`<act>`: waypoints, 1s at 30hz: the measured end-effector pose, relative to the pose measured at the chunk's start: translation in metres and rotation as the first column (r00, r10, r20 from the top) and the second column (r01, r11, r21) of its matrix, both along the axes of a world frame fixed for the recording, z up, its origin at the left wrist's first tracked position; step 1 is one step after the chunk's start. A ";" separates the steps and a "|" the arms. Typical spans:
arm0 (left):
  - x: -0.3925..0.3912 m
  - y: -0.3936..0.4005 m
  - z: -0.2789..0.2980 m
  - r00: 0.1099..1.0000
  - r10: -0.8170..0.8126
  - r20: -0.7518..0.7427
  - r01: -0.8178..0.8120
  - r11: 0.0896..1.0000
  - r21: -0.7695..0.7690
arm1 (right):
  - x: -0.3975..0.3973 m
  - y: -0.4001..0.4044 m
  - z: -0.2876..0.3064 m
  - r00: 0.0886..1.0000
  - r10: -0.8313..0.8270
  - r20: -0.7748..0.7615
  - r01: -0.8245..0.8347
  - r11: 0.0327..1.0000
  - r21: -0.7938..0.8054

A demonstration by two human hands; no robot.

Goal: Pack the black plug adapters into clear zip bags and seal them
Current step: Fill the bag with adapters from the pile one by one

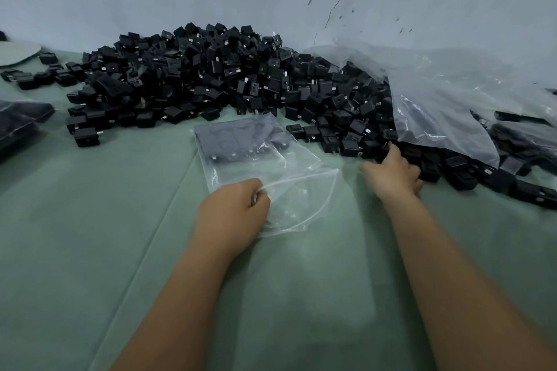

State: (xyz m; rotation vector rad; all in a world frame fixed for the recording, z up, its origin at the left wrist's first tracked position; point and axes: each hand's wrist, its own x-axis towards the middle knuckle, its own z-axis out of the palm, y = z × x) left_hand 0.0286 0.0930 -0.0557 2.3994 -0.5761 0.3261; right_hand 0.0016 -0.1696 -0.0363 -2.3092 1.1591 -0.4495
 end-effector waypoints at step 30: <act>-0.009 0.009 0.020 0.995 -0.068 -0.066 0.008 0.754 -0.656 | -0.032 0.146 -0.008 0.722 0.690 0.042 -0.469 0.534 -0.704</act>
